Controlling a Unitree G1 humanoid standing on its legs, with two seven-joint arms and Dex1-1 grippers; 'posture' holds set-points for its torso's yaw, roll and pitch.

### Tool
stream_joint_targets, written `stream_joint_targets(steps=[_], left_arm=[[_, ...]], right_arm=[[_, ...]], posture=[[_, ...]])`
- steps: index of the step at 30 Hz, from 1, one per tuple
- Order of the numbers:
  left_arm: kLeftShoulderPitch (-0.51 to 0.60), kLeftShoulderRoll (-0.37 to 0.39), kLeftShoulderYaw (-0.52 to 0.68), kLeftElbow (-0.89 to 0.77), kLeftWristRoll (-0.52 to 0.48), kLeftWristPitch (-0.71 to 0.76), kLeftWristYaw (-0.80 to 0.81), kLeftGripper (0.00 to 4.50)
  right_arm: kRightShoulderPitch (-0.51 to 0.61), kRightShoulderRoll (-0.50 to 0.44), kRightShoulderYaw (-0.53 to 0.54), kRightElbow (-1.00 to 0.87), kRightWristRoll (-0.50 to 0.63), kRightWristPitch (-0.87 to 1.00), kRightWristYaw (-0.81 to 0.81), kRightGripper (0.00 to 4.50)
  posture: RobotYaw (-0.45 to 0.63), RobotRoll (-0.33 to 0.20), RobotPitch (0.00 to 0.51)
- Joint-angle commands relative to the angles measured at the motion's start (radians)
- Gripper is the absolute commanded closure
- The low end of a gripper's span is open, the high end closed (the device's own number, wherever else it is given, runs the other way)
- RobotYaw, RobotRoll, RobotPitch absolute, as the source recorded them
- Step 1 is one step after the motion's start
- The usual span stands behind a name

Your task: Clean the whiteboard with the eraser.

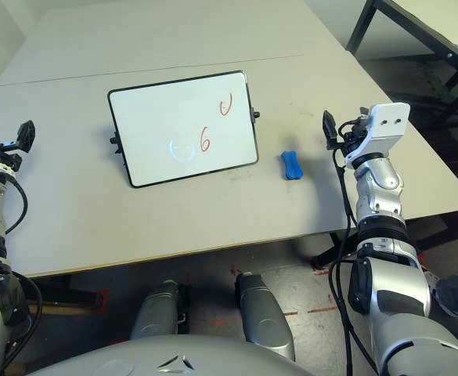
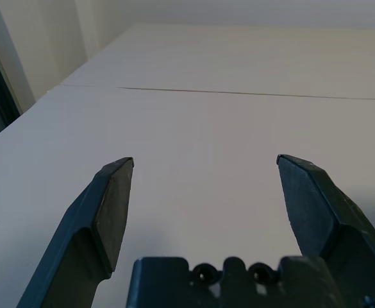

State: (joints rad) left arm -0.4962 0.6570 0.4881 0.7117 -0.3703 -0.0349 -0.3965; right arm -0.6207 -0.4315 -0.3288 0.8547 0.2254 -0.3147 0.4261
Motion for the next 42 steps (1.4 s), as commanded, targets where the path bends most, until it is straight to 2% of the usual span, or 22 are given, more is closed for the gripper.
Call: stream_joint_targets(steps=[1, 10, 18, 25, 35, 39, 42], left_arm=[[-0.004, -0.003, -0.009, -0.014, 0.008, 0.008, 0.001, 0.00], [0.009, -0.032, -0.038, -0.111, 0.000, 0.042, -0.016, 0.00], [0.102, -0.089, -0.094, -0.441, -0.058, 0.170, -0.066, 0.00], [0.116, -0.096, -0.110, -0.537, -0.052, 0.214, -0.069, 0.00], [0.133, -0.105, -0.186, -0.779, -0.156, 0.323, -0.193, 0.00], [0.188, -0.091, -0.255, -0.901, -0.200, 0.393, -0.278, 0.00], [0.244, -0.075, -0.313, -0.959, -0.179, 0.395, -0.332, 0.00]], right_arm=[[0.006, 0.004, -0.003, -0.018, 0.009, -0.013, -0.007, 0.01], [-0.006, -0.006, -0.002, -0.004, 0.005, -0.008, -0.009, 0.01], [-0.021, 0.000, 0.006, 0.017, -0.001, -0.008, -0.008, 0.01], [-0.034, 0.005, 0.013, 0.023, -0.005, -0.006, -0.002, 0.01], [-0.027, -0.014, 0.009, 0.009, -0.005, 0.007, -0.001, 0.01], [-0.025, -0.024, 0.009, -0.015, -0.003, 0.032, -0.008, 0.01], [-0.021, -0.027, 0.006, -0.053, 0.009, 0.078, -0.011, 0.01]], posture=[[-0.12, 0.000, 0.117], [-0.12, 0.000, 0.122], [-0.09, 0.000, 0.130], [-0.09, 0.000, 0.134], [-0.11, 0.000, 0.135], [-0.12, 0.000, 0.135], [-0.14, 0.000, 0.134]])
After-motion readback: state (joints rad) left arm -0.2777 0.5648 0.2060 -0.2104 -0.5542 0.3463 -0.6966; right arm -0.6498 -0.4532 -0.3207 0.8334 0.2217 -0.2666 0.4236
